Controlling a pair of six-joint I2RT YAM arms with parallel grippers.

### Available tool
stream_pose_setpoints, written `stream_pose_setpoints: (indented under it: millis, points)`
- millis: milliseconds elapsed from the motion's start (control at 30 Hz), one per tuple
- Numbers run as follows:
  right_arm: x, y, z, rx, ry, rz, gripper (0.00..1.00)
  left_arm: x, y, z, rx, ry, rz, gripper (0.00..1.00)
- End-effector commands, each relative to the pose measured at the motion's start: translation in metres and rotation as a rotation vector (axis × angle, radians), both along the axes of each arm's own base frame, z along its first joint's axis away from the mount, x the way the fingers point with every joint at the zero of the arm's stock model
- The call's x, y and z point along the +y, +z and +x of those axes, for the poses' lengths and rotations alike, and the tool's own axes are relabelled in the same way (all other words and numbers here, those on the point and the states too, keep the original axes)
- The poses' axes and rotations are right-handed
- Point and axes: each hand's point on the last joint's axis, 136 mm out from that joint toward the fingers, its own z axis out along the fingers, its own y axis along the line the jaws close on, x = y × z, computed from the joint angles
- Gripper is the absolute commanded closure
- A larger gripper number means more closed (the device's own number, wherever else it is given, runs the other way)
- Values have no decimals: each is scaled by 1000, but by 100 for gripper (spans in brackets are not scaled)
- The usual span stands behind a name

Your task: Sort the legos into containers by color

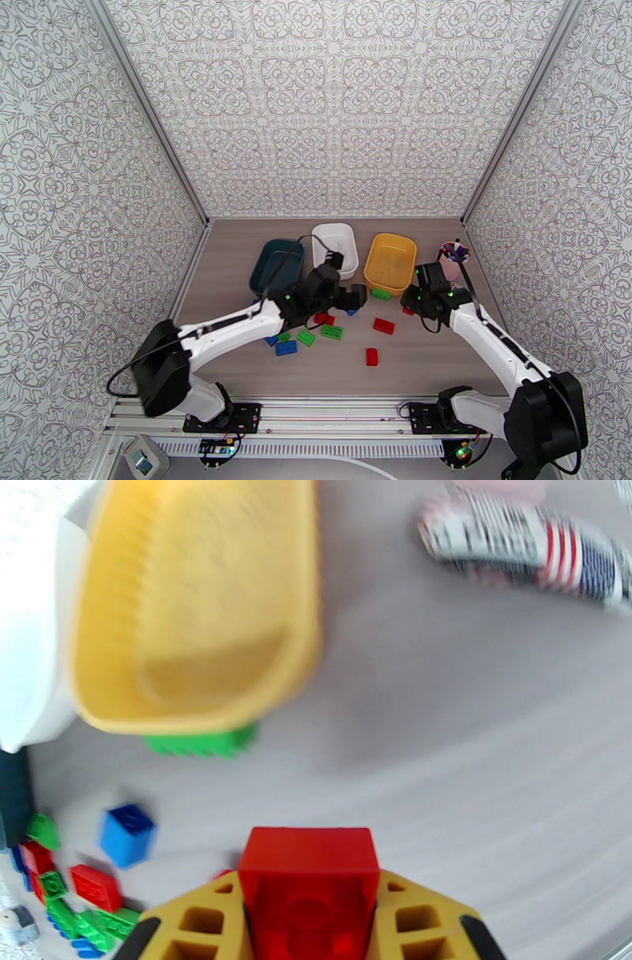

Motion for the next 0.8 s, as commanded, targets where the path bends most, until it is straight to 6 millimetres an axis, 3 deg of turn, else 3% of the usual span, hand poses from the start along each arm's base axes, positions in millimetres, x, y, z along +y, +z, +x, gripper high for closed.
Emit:
stream_pose_setpoints:
  millis: [0, 233, 433, 633, 767]
  points:
    - [-5, 21, 21, -21, 10, -18, 81, -26, 16, 0, -14, -84, -36, 1]
    - [-4, 39, 78, -44, 11, -23, 81, -29, 20, -2, -7, -72, -52, 1]
    - [4, 28, 118, 3, 37, -32, 69, -3, 11, -12, 3, -17, -34, 1]
    - [6, 30, 127, 8, 55, -43, 47, 30, -1, -19, 28, 50, -16, 1]
    - [5, 34, 115, 9, 72, -46, 42, 47, -11, -21, 52, 89, -21, 1]
